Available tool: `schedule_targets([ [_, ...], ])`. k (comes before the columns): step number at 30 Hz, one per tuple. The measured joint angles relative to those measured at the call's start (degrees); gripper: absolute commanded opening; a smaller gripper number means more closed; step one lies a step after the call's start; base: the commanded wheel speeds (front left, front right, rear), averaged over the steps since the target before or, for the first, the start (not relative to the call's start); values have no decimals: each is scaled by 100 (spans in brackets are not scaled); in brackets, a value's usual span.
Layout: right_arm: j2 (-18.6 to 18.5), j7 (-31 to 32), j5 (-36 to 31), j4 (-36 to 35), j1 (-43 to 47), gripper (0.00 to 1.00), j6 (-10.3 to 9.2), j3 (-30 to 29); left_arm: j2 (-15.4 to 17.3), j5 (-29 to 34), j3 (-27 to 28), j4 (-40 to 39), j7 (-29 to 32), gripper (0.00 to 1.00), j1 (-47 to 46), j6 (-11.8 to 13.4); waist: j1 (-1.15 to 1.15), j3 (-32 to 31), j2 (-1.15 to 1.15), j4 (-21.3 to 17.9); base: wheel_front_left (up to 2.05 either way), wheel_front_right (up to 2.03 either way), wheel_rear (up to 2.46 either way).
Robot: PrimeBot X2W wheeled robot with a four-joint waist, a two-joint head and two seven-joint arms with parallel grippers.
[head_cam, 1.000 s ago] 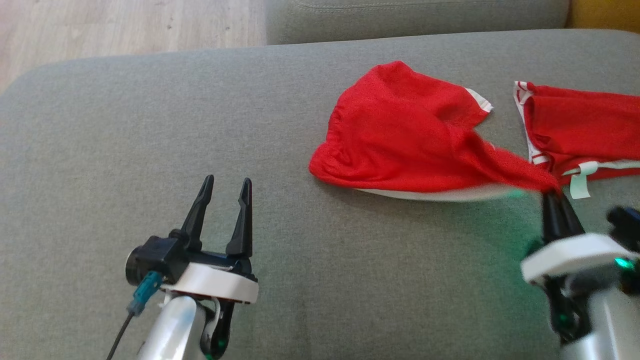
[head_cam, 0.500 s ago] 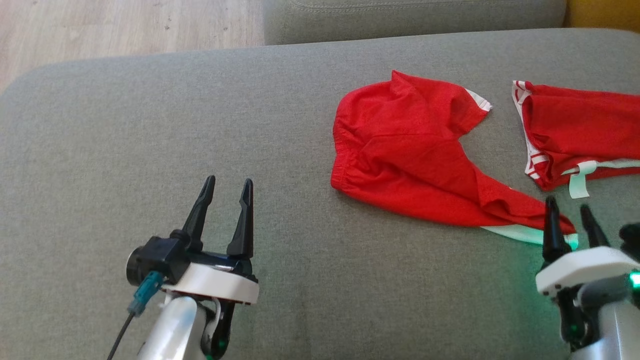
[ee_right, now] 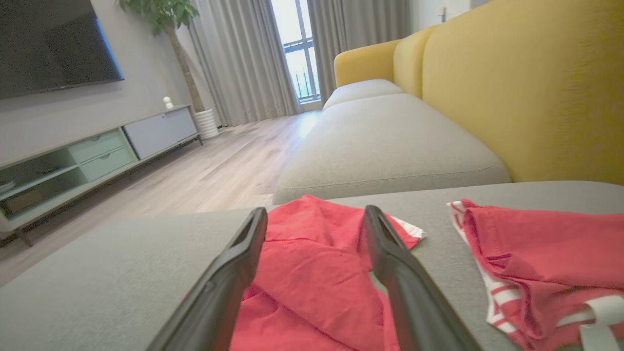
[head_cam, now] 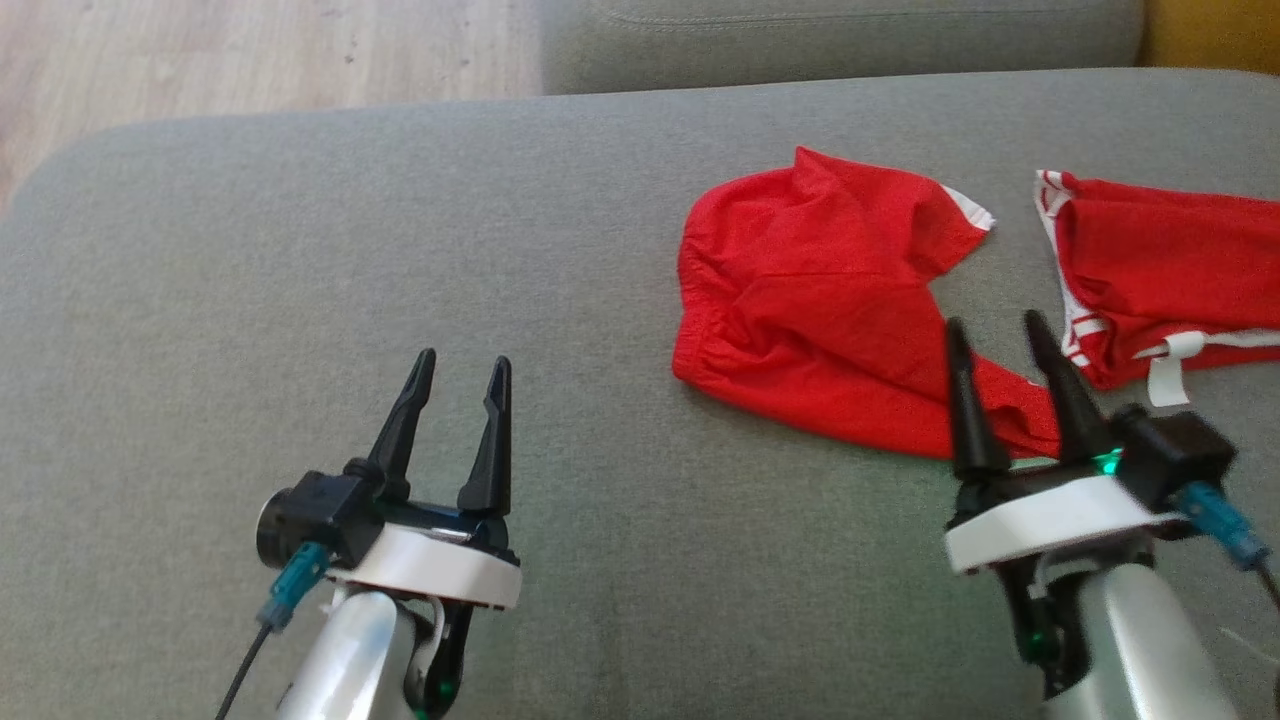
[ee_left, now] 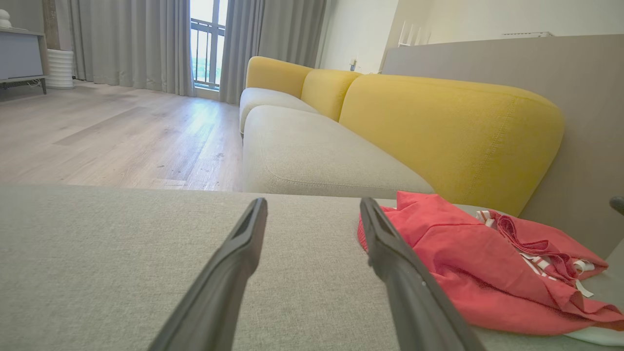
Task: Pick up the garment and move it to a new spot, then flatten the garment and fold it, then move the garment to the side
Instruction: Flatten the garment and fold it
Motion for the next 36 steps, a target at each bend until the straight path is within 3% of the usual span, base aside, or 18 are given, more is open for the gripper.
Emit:
schedule_targets([
  [6,-10,132,-291,113,-15,100,0,719,0,-26,-68,-13,0,100,-5,0,0,62,0,239,0,0,0],
  [13,-94,493,-701,977,-480,100,0,1403,0,-153,-267,-8,0,100,-20,8,0,204,0,622,0,0,0],
  [21,-263,603,-1124,2377,-1372,100,0,1607,-1,-244,-424,1,0,100,-97,33,1,401,0,1027,0,0,0],
  [28,-256,358,-1324,3368,-1955,100,0,1612,-2,-270,-446,-10,0,100,-160,58,1,606,0,1141,0,0,0],
  [29,-245,326,-1338,3506,-2052,91,0,1626,-2,-271,-449,-9,0,100,-166,58,1,624,0,1140,0,0,0],
  [30,-233,269,-1341,3621,-2138,22,0,1634,-2,-292,-452,-10,0,100,-175,58,1,634,0,1136,0,0,0],
  [31,-212,215,-1312,3730,-2210,0,0,1636,-2,-301,-452,-9,0,100,-182,59,1,637,0,1128,0,0,0],
  [36,-180,-75,-1046,4107,-2416,0,0,1881,-3,-301,-446,2,0,100,-202,60,1,628,0,1042,0,0,0],
])
